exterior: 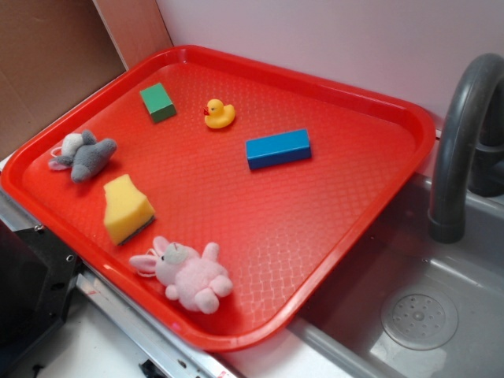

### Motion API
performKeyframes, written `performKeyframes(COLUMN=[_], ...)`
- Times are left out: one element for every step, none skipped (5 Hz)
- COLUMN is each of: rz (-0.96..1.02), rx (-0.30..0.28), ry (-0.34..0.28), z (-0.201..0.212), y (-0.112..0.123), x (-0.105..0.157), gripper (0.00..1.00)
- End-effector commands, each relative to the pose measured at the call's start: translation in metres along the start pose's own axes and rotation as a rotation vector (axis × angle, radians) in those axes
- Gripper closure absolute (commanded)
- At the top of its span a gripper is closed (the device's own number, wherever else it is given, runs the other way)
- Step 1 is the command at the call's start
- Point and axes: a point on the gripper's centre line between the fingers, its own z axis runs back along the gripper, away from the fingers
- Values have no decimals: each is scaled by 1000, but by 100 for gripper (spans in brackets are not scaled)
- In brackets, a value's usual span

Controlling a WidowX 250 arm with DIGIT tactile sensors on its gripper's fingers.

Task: Grab the gray animal.

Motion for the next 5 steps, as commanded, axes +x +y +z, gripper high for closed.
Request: performKeyframes(rz=[0,247,490,736,979], rx=[0,10,57,102,161], ry=[0,-79,-133,-143,-164], z=[0,-19,-34,-53,-72], y=[0,35,64,91,109], x=[0,14,11,5,3], gripper=[0,0,0,0,0])
